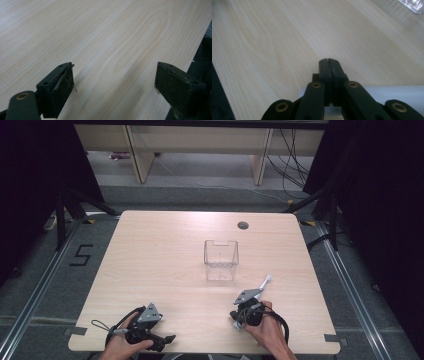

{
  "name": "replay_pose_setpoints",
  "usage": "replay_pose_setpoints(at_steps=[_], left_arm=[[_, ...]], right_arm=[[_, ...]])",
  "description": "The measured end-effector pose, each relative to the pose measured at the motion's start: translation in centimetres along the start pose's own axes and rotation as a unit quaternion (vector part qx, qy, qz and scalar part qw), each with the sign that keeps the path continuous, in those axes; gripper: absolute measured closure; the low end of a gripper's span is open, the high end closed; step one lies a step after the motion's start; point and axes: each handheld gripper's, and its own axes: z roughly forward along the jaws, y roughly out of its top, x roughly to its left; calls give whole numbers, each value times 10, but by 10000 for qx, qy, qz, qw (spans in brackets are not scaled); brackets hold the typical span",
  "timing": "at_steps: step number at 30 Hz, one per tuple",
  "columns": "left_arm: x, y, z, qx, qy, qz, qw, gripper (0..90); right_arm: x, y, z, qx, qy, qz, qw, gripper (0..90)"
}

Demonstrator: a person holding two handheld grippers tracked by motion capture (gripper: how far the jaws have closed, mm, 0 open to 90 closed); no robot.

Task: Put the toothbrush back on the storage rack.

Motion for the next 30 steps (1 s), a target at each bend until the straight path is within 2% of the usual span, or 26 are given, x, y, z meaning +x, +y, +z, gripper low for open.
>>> replay_pose_setpoints(at_steps=[3, 5, 6, 7, 8, 9, 11, 12, 13, 14, 15, 16, 17, 18, 19, 20, 21, 22, 26, 29, 30], left_arm=[[0, 0, 0, 8, 39, 3, 10000, 149], [0, 0, 0, 13, 3, 5, 10000, 149], [0, 0, 0, 2, 7, -8, 10000, 149], [1, 0, 0, 10, 34, 13, 10000, 149], [1, 0, 0, 23, 44, 23, 10000, 149], [1, 0, 0, 21, 49, 21, 10000, 149], [1, 0, 0, 19, 47, 20, 10000, 149], [1, 0, 0, 19, 45, 19, 10000, 149], [1, 0, 0, 19, 45, 19, 10000, 149], [1, 0, 0, 21, 47, 18, 10000, 149], [1, 0, 0, 24, 51, 21, 10000, 149], [1, 0, 1, 27, 50, 30, 10000, 149], [1, 0, 0, 24, 49, 24, 10000, 149], [1, 0, 0, 24, 49, 24, 10000, 149], [1, 0, 0, 24, 47, 18, 10000, 149], [1, 0, 0, 25, 49, 19, 10000, 149], [1, 0, 0, 24, 48, 19, 10000, 149], [1, 0, 0, 26, 47, 21, 10000, 149], [1, 0, 1, 29, 50, 23, 10000, 149], [1, 0, 1, 29, 51, 20, 10000, 149], [1, 0, 1, 31, 52, 24, 10000, 149]], right_arm=[[1, -3, -1, 53, -1, -20, 10000, 897], [4, -5, -3, 95, -21, 90, 9999, 897], [3, -7, -5, 49, 59, 29, 10000, 897], [4, -8, -6, 60, 58, 69, 9999, 897], [2, -9, -5, 76, 11, 2, 10000, 897], [4, -12, -6, 106, -40, 138, 9998, 897], [3, -14, -8, 51, -62, 156, 9998, 896], [3, -17, -11, 81, -119, 271, 9995, 896], [3, -17, -11, 81, -119, 271, 9995, 896], [0, -19, -12, -60, -28, 88, 9999, 896], [0, -19, -12, -60, -28, 88, 9999, 896], [0, -21, -15, 92, -107, 290, 9995, 896], [-2, -22, -15, 77, -87, 160, 9998, 896], [-2, -22, -15, 77, -87, 160, 9998, 896], [-1, -23, -16, 8, -57, 236, 9997, 896], [-3, -24, -17, 67, -39, 215, 9997, 896], [-2, -25, -19, 110, -141, 347, 9992, 896], [-4, -25, -19, 64, -42, 202, 9998, 896], [-7, -29, -24, 34, -19, 264, 9996, 896], [-9, -32, -25, 87, -114, 323, 9994, 896], [-9, -34, -26, 23, -152, 396, 9991, 896]])
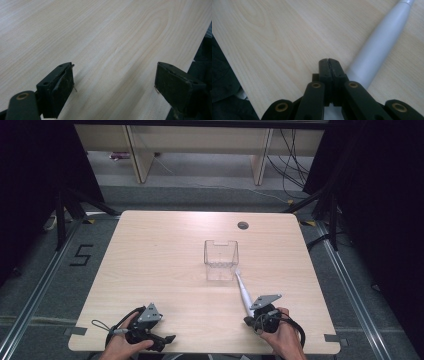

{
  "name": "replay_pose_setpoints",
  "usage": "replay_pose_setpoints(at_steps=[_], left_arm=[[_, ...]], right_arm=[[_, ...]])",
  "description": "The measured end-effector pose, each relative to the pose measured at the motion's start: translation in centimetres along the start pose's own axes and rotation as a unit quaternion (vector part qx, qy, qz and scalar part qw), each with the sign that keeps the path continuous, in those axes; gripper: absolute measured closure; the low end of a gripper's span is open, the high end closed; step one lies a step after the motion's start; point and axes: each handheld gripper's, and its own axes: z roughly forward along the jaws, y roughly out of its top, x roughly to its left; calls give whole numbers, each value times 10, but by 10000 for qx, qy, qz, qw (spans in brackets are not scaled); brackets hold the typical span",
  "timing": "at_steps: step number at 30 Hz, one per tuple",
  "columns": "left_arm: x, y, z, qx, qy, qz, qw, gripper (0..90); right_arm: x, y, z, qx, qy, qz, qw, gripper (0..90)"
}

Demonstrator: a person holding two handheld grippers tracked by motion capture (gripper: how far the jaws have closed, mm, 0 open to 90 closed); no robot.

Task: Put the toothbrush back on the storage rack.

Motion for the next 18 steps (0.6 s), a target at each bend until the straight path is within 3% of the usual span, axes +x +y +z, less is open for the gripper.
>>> replay_pose_setpoints(at_steps=[9, 11, 17, 18], left_arm=[[0, 0, 0, 1, -3, -5, 10000, 149], [0, 0, 0, 0, -3, -7, 10000, 149], [0, 0, 0, 1, -2, 0, 10000, 149], [0, 0, 0, -8, -23, -9, 10000, 149]], right_arm=[[-10, -9, -9, -19, 59, -26, 10000, 896], [-13, -13, -12, -14, -72, 122, 9999, 896], [-22, -19, -19, -74, -82, 161, 9998, 896], [-22, -20, -20, -141, -131, 326, 9993, 896]])
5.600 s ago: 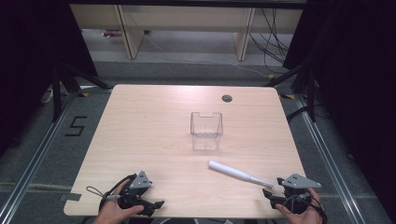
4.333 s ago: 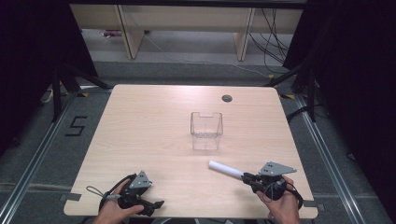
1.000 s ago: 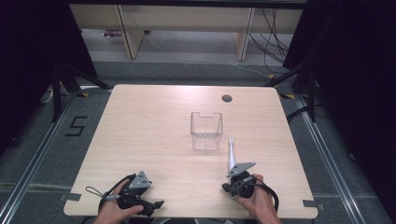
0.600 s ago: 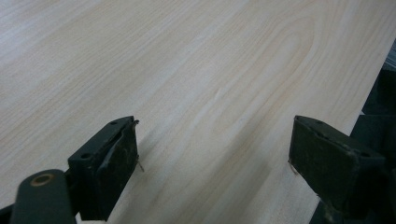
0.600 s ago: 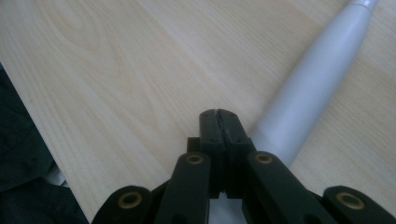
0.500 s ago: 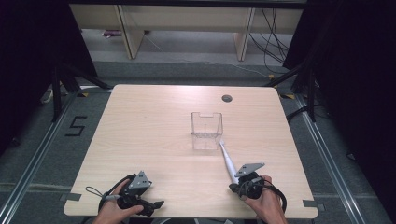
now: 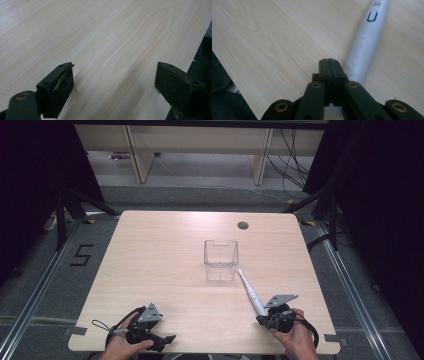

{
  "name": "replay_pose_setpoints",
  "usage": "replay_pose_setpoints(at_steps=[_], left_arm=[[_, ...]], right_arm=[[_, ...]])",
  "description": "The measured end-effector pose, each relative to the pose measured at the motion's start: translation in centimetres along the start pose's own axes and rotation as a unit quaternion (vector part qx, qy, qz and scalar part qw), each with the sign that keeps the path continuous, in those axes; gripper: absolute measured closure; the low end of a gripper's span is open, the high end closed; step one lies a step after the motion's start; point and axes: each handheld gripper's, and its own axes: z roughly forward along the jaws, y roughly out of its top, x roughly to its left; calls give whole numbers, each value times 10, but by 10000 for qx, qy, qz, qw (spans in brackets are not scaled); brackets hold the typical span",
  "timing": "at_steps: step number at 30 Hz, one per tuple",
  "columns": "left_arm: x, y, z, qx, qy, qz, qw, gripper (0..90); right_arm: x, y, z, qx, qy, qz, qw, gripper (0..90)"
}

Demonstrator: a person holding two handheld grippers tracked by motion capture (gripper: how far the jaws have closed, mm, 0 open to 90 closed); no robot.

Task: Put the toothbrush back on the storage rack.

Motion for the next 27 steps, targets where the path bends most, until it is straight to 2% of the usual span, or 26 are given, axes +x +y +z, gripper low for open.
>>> replay_pose_setpoints(at_steps=[2, 6, 9, 10, 11, 13, 14, 17, 20, 22, 23, 26, 27], left_arm=[[0, 0, 0, 3, -25, -7, 10000, 149], [0, 0, 0, 3, -26, -7, 10000, 149], [0, 0, 0, 5, -29, -3, 10000, 149], [0, 0, 0, 7, -27, -4, 10000, 149], [0, 0, 0, 5, -27, -3, 10000, 149], [0, 0, 0, 17, 20, -5, 10000, 149], [0, 0, 0, 18, 16, 1, 10000, 149], [0, 0, 0, 21, 14, 4, 10000, 149], [0, 0, 1, 26, 0, -4, 10000, 149], [0, 0, 1, 22, 21, -1, 10000, 149], [0, 0, 1, 22, 21, -1, 10000, 149], [0, 0, 1, 31, 20, -3, 10000, 149], [0, 0, 1, 31, 20, -3, 10000, 149]], right_arm=[[-4, -2, -4, 72, -23, 70, 9999, 896], [-9, -4, -6, -66, -20, 23, 10000, 896], [-11, -5, -8, 23, 17, 106, 9999, 896], [-12, -5, -8, -18, -26, 47, 10000, 896], [-11, -5, -8, 7, 27, 97, 9999, 896], [-13, -6, -7, -127, -30, -51, 9999, 896], [-12, -5, -10, -18, 11, 71, 10000, 896], [-11, -5, -11, -93, 10, 130, 9999, 896], [-13, -2, -16, -60, -41, 60, 10000, 895], [-18, 1, -20, -272, -222, -18, 9994, 892], [-18, 1, -20, -272, -222, -18, 9994, 892], [-21, 6, -27, -173, -293, 251, 9991, 867], [-21, 6, -27, -173, -293, 251, 9991, 867]])
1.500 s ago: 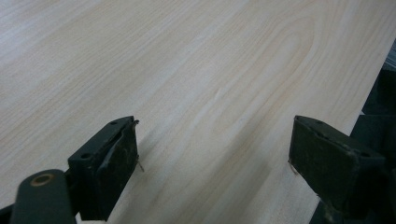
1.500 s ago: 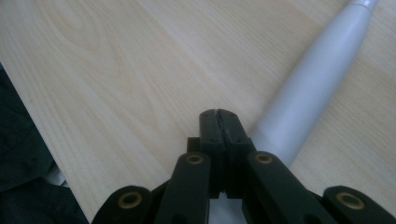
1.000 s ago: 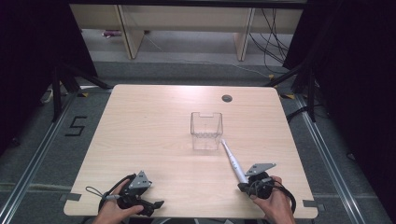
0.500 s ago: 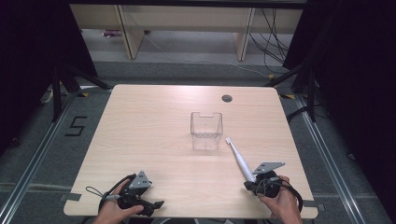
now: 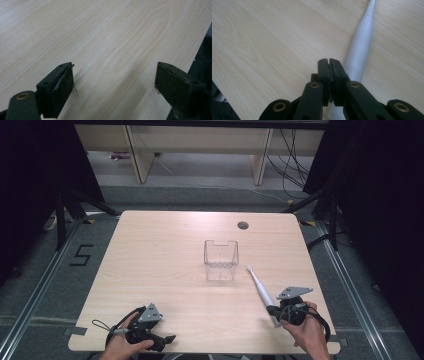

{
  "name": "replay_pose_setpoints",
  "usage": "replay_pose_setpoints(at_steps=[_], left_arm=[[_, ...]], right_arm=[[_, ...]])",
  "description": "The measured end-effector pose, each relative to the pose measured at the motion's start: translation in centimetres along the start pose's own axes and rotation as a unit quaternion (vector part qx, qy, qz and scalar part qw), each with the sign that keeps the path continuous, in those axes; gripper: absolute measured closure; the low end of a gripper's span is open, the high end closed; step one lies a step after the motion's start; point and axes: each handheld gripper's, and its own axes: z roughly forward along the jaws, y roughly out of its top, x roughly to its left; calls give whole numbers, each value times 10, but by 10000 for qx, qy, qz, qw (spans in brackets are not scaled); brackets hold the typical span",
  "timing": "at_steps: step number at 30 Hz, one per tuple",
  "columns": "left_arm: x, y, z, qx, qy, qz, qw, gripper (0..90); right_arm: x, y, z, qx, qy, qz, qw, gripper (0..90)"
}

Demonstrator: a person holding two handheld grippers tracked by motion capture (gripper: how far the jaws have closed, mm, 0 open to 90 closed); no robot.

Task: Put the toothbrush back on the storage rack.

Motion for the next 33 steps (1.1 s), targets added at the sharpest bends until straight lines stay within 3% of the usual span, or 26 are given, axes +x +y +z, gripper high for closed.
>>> replay_pose_setpoints(at_steps=[4, 5, 7, 10, 11, 13, 15, 16, 21, 28, 33], left_arm=[[0, 0, 0, 4, 5, -10, 10000, 149], [0, 0, 0, -18, -31, -26, 10000, 149], [0, 0, 0, -13, -46, -21, 10000, 149], [0, 0, 0, -4, -33, -23, 10000, 149], [1, 0, -1, 25, -64, -9, 10000, 149], [1, 0, 0, 3, -52, -16, 10000, 149], [1, 0, 0, 1, -44, -20, 10000, 149], [1, 0, 0, 4, -38, -14, 10000, 149], [1, 0, 0, 0, 1, -76, 10000, 149], [1, 0, -1, 3, 8, -9, 10000, 149], [1, 0, -1, -4, 6, -18, 10000, 149]], right_arm=[[-5, 7, 2, -73, -132, 103, 9998, 770], [-8, 12, 1, 58, -176, 49, 9998, 721], [-10, 13, 3, -19, -233, 17, 9997, 705], [-17, 21, 5, 89, -312, 56, 9995, 666], [-21, 26, 7, 250, -364, 29, 9990, 628], [-21, 26, 9, 196, -373, 131, 9990, 629], [-25, 31, 10, 366, -428, 51, 9984, 606], [-25, 33, 12, 436, -439, 154, 9980, 601], [-29, 40, 21, 725, -474, 130, 9962, 528], [-32, 52, 30, 1005, -472, 204, 9936, 493], [-36, 60, 38, 1220, -481, 121, 9913, 492]])
